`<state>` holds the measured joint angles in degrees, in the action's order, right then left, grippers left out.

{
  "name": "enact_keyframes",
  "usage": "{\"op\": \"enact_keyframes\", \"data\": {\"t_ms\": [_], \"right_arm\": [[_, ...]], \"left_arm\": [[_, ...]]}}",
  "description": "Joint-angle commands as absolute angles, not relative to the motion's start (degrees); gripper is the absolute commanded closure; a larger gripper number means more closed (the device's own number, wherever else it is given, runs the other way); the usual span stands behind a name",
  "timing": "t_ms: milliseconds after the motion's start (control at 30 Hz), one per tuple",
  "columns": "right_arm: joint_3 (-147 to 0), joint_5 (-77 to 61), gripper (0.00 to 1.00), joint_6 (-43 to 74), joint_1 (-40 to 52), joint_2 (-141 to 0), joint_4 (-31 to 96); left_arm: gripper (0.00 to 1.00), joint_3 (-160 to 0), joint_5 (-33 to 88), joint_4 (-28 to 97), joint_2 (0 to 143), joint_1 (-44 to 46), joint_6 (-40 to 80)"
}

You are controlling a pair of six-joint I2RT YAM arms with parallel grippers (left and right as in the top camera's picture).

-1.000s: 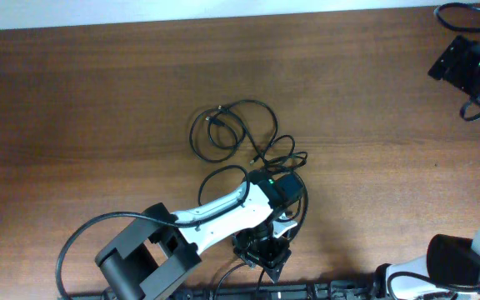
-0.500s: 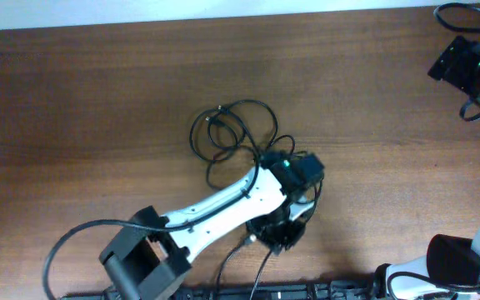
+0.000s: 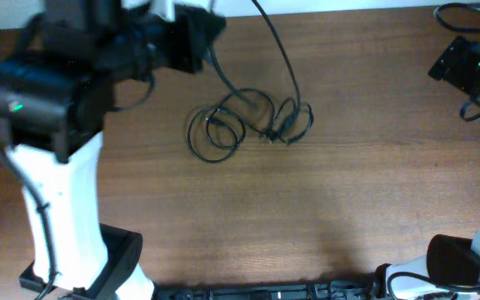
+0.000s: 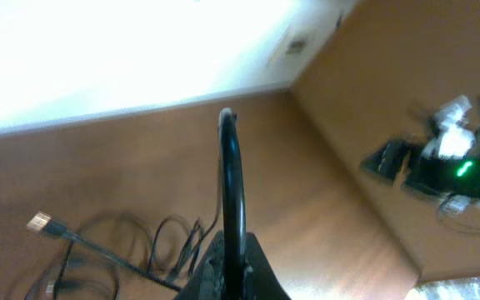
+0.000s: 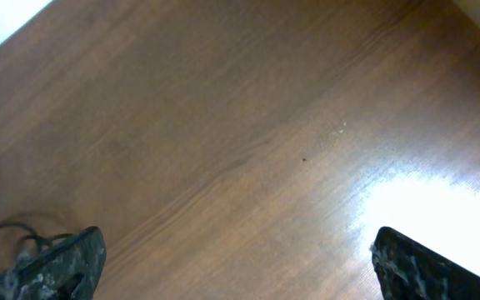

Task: Untangle cables

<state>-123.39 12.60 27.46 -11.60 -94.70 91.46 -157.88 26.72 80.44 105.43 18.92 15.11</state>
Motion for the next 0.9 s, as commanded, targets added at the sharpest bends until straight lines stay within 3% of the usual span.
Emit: {"op": "enact_keyframes", "data": {"t_ms": [0,133,233,367,567,633,733,867], "right_arm": [[-123.44,13.32,0.0,27.94,-11.66,-94.04,91.5],[-123.44,13.32,0.0,27.94,-11.66,-94.04,91.5],[-123.42,13.32,0.0,27.94,-11.66,-94.04,91.53],[-123.42,13.32,0.0,27.94,-11.66,-94.04,91.53],[-123.42,13.32,0.0,27.94,-11.66,-94.04,91.53],[-123.42,13.32,0.0,27.94,-11.66,-94.04,91.53],[-123.42,13.32,0.0,27.94,-11.66,-94.04,91.5],[-123.44,13.32,0.0,27.94,-11.66,-94.04,91.5]], "left_arm": [[1.0,-162.12,28.53,72.16,105.19,13.93,26.48],[1.0,-162.17,27.44,55.9,105.21,9.52,31.73],[1.0,-162.12,27.42,53.71,105.23,8.82,32.84],[1.0,-158.23,26.92,63.37,106.08,10.46,11.16],[1.0,-156.44,-6.9,63.16,106.83,3.16,15.84],[1.0,-155.15,-12.29,63.13,107.98,0.1,17.45],[1.0,-152.79,-22.44,62.72,112.36,-7.7,30.33],[1.0,-152.77,-24.88,55.55,122.87,-15.35,30.13]]}}
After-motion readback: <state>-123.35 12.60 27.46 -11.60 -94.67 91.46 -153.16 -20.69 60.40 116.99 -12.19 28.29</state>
